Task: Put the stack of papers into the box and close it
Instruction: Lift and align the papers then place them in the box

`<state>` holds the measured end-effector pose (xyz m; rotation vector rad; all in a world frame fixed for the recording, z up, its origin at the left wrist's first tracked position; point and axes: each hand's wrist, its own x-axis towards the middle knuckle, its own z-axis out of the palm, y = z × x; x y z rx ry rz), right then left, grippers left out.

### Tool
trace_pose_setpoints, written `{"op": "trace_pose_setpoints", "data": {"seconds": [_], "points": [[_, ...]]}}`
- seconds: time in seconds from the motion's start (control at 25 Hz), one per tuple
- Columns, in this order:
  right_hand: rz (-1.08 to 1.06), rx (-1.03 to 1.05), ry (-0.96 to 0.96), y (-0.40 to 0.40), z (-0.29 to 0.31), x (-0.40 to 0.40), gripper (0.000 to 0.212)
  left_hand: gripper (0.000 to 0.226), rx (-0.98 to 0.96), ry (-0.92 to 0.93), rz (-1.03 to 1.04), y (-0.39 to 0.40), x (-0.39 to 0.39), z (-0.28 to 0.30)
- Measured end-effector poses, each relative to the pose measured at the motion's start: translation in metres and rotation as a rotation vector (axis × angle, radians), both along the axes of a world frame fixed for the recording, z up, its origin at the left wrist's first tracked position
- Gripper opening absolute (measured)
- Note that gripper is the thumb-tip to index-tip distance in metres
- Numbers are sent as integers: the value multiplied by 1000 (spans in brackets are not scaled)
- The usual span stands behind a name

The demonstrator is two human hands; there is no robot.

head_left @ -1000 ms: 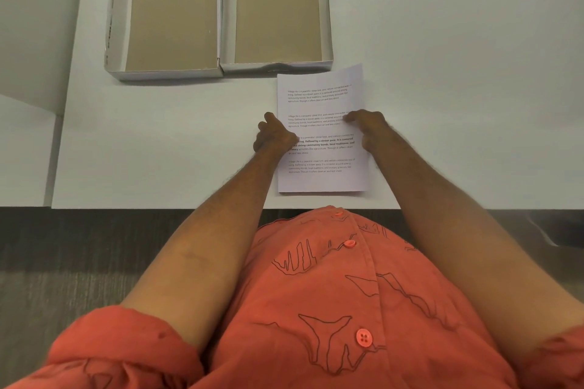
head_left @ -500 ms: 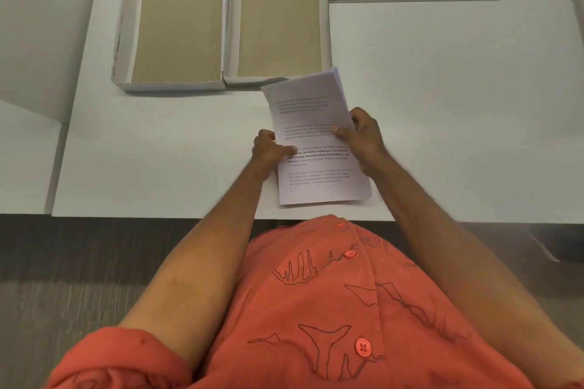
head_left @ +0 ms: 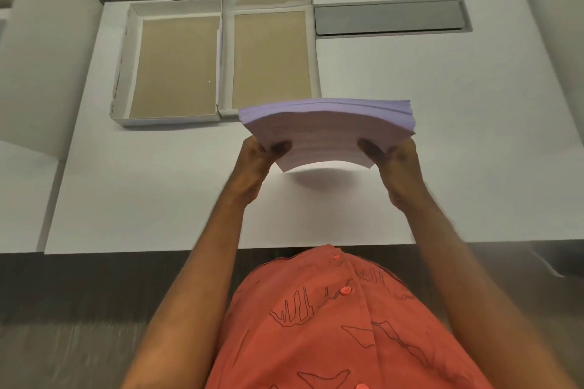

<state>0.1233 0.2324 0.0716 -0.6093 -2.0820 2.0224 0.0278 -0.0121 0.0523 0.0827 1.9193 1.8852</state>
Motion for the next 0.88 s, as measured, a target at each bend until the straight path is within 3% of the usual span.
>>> {"op": "trace_pose_setpoints", "data": {"seconds": [0.2, 0.4, 0.52, 0.72, 0.88], "points": [[-113, -73, -131, -19, -37, 10, 44, 37, 9, -123, -47, 4, 15, -19], [-147, -67, -177, -21, -47, 2, 44, 41, -12, -113, -96, 3, 12, -36], [-115, -52, -185, -19, -60, 0, 38, 39, -103, -121, -127, 3, 13, -59], [-98, -19, -355, -19, -100, 9, 23, 33, -270, -137, -150, 5, 27, -95], [-9, 61, -338, -13, -112, -4, 29, 34, -334, -130, -130, 2, 10, -107]]}}
